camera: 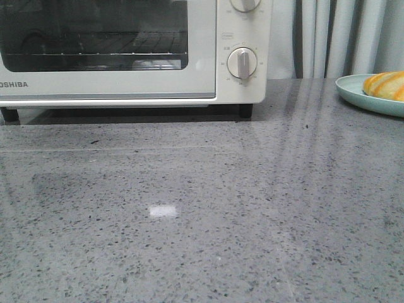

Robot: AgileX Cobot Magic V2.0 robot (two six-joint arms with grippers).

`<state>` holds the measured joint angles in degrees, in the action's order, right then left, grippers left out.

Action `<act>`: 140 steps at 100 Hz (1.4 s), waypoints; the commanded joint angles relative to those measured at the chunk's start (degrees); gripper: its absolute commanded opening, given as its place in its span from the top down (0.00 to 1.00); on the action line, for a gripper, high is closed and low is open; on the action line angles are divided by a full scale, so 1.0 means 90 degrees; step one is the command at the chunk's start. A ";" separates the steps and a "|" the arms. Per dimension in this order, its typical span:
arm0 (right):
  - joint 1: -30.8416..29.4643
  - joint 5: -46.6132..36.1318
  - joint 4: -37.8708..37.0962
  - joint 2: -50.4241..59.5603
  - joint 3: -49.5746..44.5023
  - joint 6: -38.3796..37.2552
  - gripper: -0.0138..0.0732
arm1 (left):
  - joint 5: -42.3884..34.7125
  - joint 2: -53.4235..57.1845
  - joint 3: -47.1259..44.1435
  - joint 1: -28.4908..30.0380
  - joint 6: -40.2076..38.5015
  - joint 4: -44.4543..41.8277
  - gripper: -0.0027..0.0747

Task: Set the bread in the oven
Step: 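Pull the toaster oven's glass door down open with the left gripper, then move the right gripper over the croissant on the blue plate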

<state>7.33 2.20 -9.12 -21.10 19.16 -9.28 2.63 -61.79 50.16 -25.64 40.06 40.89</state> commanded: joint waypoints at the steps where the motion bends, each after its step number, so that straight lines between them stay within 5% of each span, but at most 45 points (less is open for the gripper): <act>1: 0.0014 -0.0505 -0.0079 -0.0090 0.0219 0.0029 0.90 | -0.0779 -0.0176 0.0245 -0.0054 0.0014 0.0109 0.99; 44: 0.0014 -0.0374 -0.0079 -0.0090 0.0219 0.0029 0.90 | -0.0620 -0.0626 0.0245 -0.0054 0.0014 0.0137 0.99; 87: 0.0014 -0.0363 -0.0067 -0.0090 0.0219 0.0029 0.90 | 0.1459 0.0046 -0.0683 -0.0054 0.0032 -0.0108 0.99; 140: 0.0014 -0.0535 -0.0067 -0.0333 0.0219 0.0029 0.90 | 0.1297 0.0697 -0.2181 -0.0054 0.0032 0.0041 0.99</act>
<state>7.33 3.15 -9.24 -22.44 19.16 -9.28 20.51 -56.14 28.95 -26.19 40.32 40.15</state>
